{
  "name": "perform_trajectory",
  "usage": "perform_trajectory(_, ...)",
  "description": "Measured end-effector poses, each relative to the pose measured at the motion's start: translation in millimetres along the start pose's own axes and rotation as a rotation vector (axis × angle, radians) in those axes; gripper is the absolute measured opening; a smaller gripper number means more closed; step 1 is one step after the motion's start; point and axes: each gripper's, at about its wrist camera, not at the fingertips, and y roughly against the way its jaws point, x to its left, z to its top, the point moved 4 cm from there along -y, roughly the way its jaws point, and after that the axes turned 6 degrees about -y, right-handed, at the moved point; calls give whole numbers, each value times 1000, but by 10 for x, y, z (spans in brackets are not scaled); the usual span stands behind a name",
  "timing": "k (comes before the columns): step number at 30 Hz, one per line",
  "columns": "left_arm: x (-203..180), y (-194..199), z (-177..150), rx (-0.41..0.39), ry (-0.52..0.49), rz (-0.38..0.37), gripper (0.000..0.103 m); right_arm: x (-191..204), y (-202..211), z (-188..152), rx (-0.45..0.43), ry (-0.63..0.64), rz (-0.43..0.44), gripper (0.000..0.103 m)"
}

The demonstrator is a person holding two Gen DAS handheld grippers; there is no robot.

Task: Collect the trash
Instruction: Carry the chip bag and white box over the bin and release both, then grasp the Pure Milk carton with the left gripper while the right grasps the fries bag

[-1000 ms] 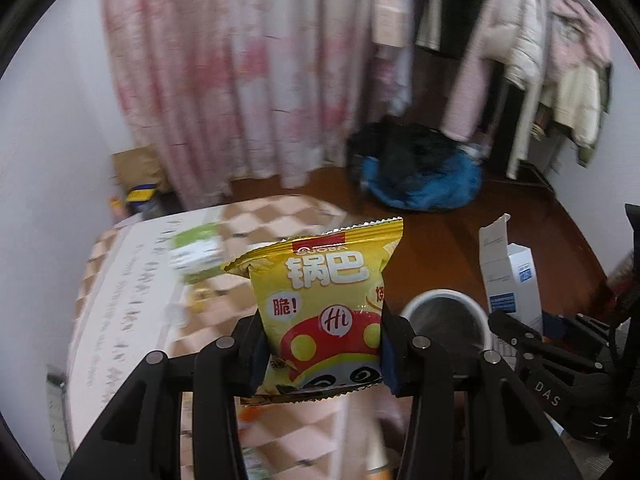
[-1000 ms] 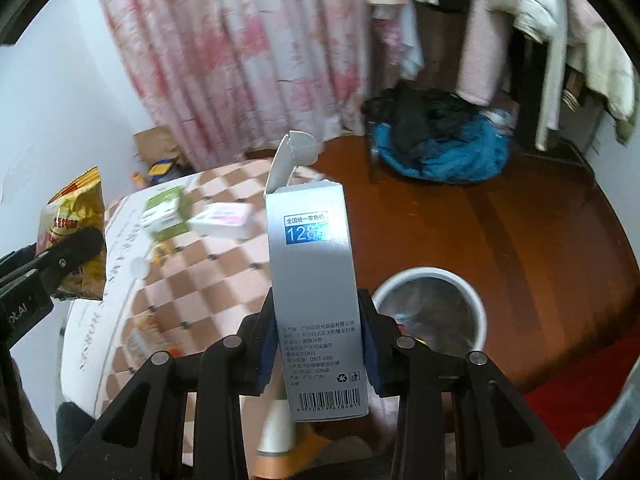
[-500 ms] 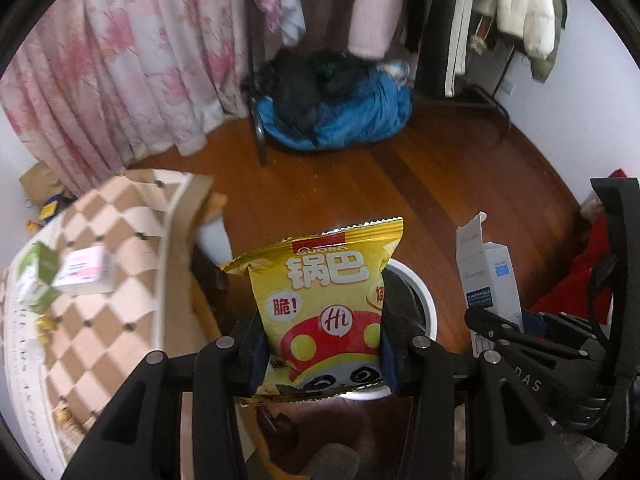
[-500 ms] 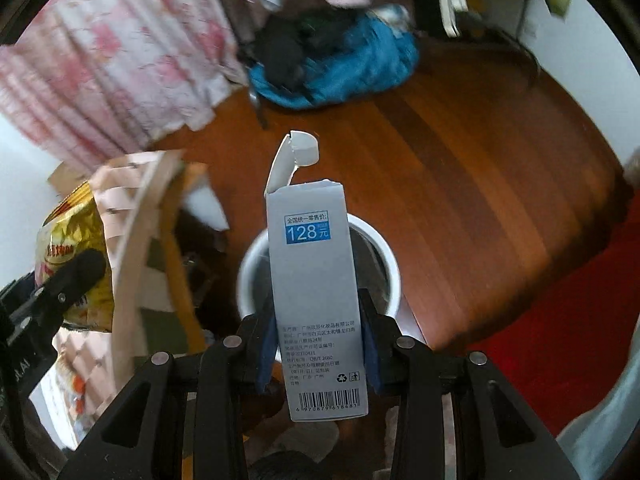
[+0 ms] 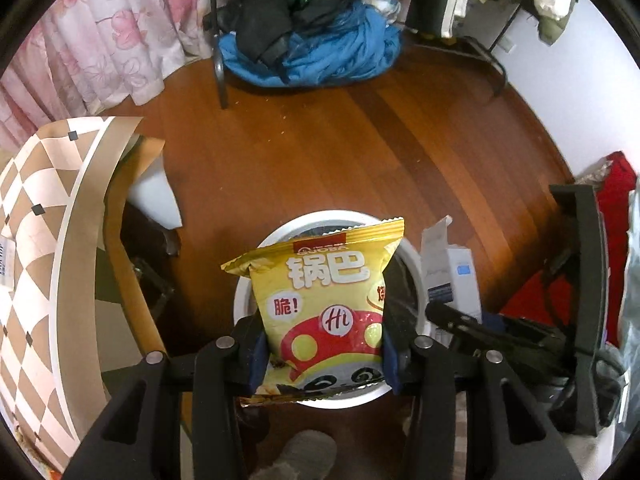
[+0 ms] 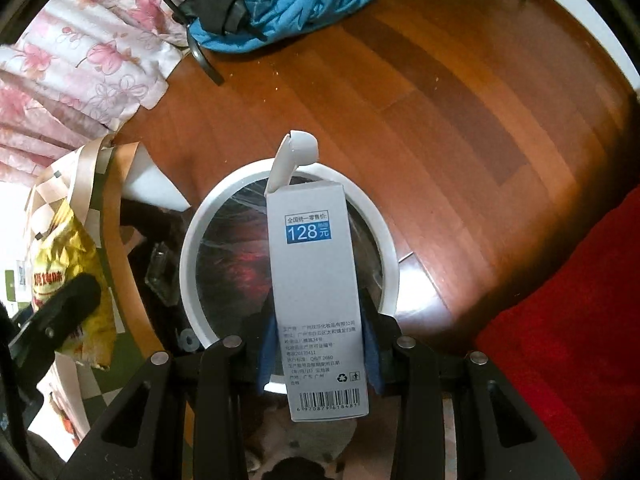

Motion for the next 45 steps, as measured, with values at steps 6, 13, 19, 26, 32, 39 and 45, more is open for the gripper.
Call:
perform_trajectory(6,104,47,-29,0,33,24,90,1,33,10,-27,7,-30,78)
perform_trajectory(13,263,171,-122,-12,37,78,97,75,256,-94,-48,71,-164,103)
perform_trajectory(19,294,314,-167,-28,33,93,97,168,497,-259,-66,129,-242,103)
perform_trajectory(26,287,644,-218,-68,26,102,97,238,862,-409,-106,128,-242,103)
perform_trajectory(32,265,1051,-318,-125,5,112,97,303,1269,-606,-161,117,-218,103)
perform_trajectory(39,283,1657,-431,-224,1,114,98,443,1922,-887,-267,98,-178,103)
perform_trajectory(45,416,2315,-587,-340,13,128,98,701,2626,-1193,-383,100,-98,103)
